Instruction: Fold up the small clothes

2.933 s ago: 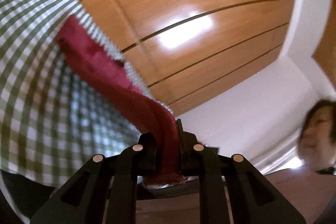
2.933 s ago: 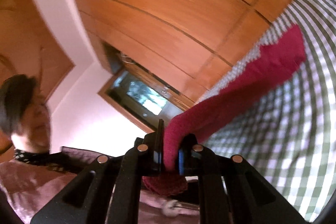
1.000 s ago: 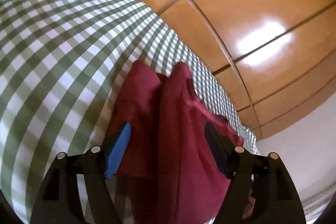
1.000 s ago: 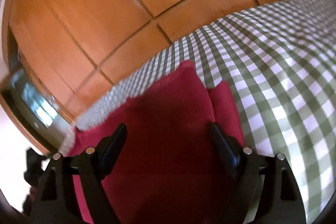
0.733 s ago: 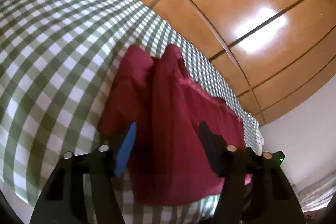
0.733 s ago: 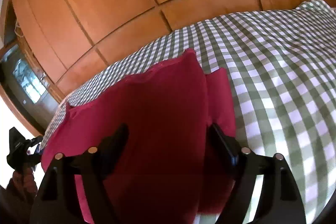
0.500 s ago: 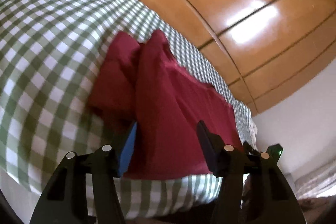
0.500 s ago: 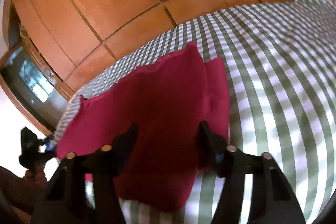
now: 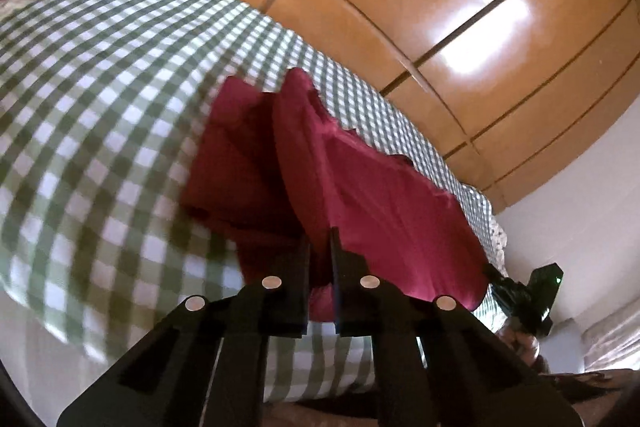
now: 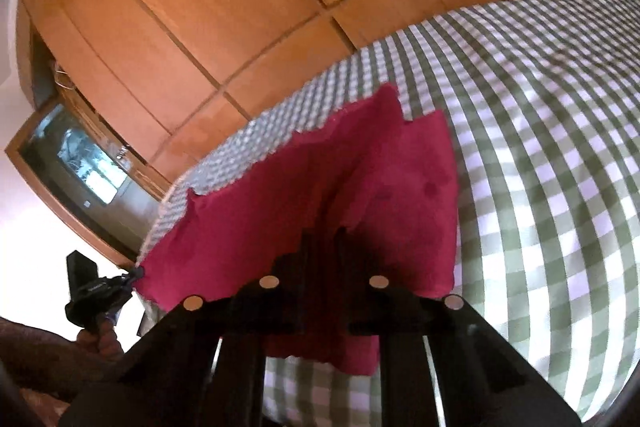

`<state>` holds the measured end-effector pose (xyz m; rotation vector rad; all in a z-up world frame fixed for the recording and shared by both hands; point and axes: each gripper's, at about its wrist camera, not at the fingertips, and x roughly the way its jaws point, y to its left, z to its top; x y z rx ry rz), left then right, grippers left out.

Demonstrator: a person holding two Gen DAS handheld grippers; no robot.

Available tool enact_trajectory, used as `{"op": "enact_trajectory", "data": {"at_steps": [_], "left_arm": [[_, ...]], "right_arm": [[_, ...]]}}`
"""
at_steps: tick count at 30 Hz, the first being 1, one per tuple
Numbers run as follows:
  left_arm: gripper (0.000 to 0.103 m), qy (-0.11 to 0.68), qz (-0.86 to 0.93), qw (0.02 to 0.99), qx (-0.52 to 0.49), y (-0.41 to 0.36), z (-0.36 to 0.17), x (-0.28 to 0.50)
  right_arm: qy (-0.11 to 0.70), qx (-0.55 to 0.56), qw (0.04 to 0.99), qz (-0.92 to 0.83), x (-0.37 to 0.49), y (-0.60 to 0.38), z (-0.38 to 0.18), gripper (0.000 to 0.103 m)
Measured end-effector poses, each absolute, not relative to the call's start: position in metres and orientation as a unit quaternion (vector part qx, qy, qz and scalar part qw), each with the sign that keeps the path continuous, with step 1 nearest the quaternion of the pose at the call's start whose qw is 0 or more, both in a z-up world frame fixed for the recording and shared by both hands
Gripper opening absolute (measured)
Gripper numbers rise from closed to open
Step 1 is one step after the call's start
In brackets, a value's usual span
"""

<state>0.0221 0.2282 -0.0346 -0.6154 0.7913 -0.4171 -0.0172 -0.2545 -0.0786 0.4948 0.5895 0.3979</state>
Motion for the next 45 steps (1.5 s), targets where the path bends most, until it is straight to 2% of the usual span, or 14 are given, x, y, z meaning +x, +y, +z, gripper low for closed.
{"op": "enact_trajectory", "data": {"at_steps": [4,6,8,10,16,19,20,25,30,33,34,35,37,45], "left_arm": [[0.007,0.404,-0.177,0.859,-0.262,0.224,-0.057,0.020],[0.007,0.420,-0.166,0.855,-0.254,0.221,-0.071,0.023],[0.007,0.417,-0.170,0.852,-0.266,0.224,-0.073,0.023],[0.007,0.409,-0.174,0.855,-0.267,0.225,-0.069,0.023],[0.007,0.413,-0.175,0.848,-0.284,0.225,-0.076,0.026],[0.007,0.413,-0.170,0.847,-0.289,0.226,-0.076,0.026],[0.007,0.413,-0.168,0.848,-0.285,0.226,-0.075,0.026],[0.007,0.413,-0.162,0.856,-0.266,0.226,-0.073,0.026],[0.007,0.417,-0.167,0.852,-0.268,0.227,-0.081,0.029],[0.009,0.417,-0.179,0.848,-0.273,0.231,-0.079,0.028],[0.020,0.415,-0.176,0.848,-0.279,0.234,-0.077,0.028],[0.032,0.412,-0.168,0.849,-0.284,0.237,-0.075,0.027],[0.042,0.391,-0.143,0.859,-0.299,0.249,-0.065,0.024],[0.066,0.342,-0.137,0.899,-0.237,0.225,-0.012,0.042]], "right_arm": [[0.305,0.224,0.906,0.190,-0.022,-0.251,-0.087,0.011],[0.325,0.221,0.904,0.166,-0.018,-0.254,-0.103,0.018],[0.328,0.250,0.895,0.168,-0.019,-0.261,-0.112,0.039],[0.322,0.258,0.895,0.170,-0.027,-0.267,-0.109,0.045],[0.358,0.218,0.886,0.200,-0.054,-0.255,-0.120,0.043],[0.387,0.184,0.884,0.187,-0.048,-0.241,-0.134,0.011],[0.390,0.186,0.883,0.183,-0.046,-0.243,-0.135,0.010],[0.301,0.177,0.916,0.197,-0.066,-0.271,-0.093,0.007],[0.392,0.138,0.894,0.170,-0.053,-0.264,-0.133,0.007],[0.396,0.154,0.887,0.182,-0.051,-0.268,-0.136,0.017],[0.388,0.156,0.889,0.187,-0.052,-0.270,-0.129,0.026],[0.375,0.157,0.894,0.187,-0.055,-0.274,-0.123,0.043],[0.334,0.167,0.911,0.178,-0.060,-0.282,-0.101,0.055],[0.272,0.139,0.942,0.141,-0.012,-0.262,-0.044,0.048]]}}
